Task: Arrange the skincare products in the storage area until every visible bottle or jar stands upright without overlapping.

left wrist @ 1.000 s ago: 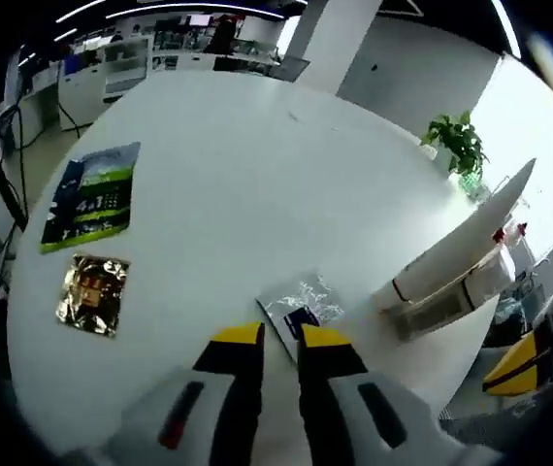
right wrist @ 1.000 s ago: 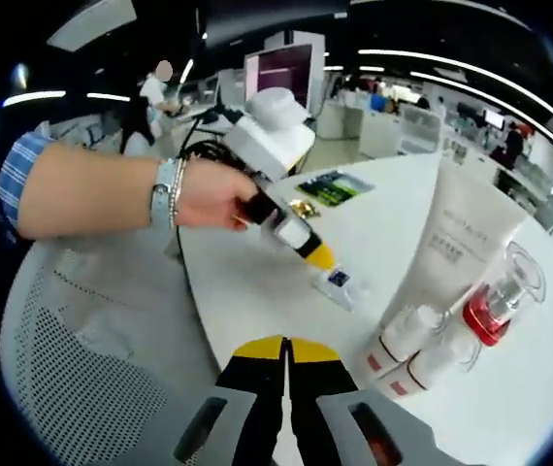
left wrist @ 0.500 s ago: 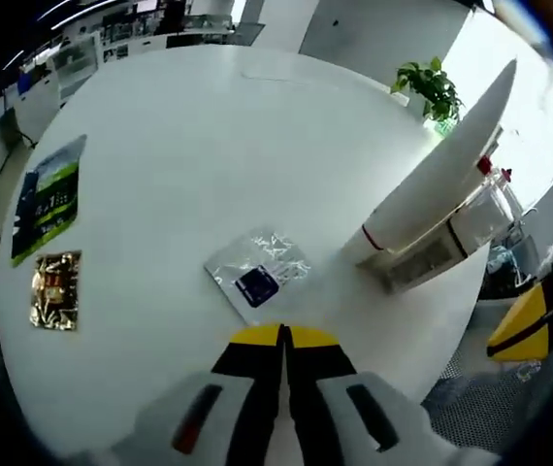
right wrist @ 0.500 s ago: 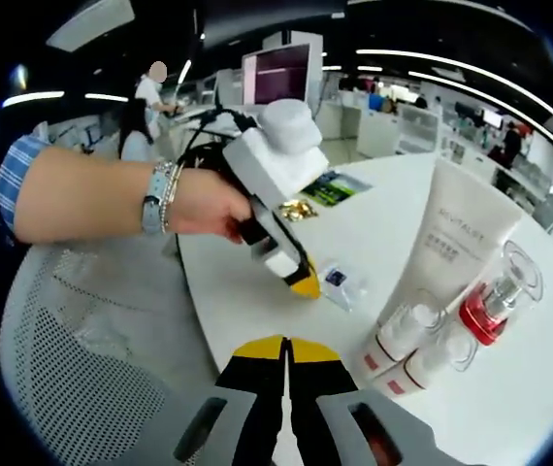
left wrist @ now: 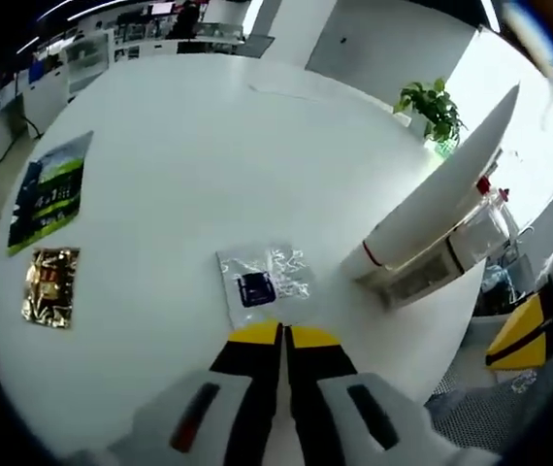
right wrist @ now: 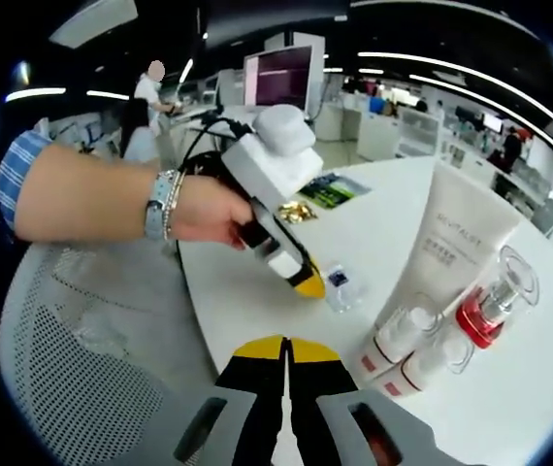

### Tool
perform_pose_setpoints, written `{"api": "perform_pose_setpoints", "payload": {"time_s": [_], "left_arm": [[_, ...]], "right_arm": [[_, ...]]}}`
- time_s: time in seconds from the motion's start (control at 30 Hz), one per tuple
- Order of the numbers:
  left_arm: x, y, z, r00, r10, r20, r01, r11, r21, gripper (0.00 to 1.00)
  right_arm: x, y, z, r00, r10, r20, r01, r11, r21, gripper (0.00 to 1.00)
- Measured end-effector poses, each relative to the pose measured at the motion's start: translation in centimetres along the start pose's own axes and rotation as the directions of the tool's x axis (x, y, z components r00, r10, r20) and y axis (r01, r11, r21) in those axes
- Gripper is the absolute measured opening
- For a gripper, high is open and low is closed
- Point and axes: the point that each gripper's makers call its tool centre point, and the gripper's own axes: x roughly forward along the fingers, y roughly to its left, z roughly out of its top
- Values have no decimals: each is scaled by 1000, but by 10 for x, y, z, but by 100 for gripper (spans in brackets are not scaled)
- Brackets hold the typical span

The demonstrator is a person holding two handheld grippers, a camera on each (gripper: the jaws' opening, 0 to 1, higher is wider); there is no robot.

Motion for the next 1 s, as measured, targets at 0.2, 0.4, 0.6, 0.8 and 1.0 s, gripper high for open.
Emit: {"api": "perform_pose_setpoints", "payload": {"time_s": [0.2,0.4,0.6,0.8,1.0], "left_arm": [[4,-4,-2,1000,-15,-1,15,1000,8,3],[-17,13,35,984,36,176,-27,998,-55,13],[-46,53,55,953,156,260,-127,984,-126,31],[-74,114,59,910,331,251,-295,940,-169,51],[-72,160,28,907,410,96,-394,907,-148,61]], "right_arm": [[-1,0,2,1000,2,9,-2,1000,1,0],[-3,4,6,999,22,30,-23,1000,21,0],[-2,11,8,998,48,33,-49,999,20,0],[-3,10,10,998,35,46,-36,999,18,0],[-4,9,12,998,32,56,-33,999,14,0]]}}
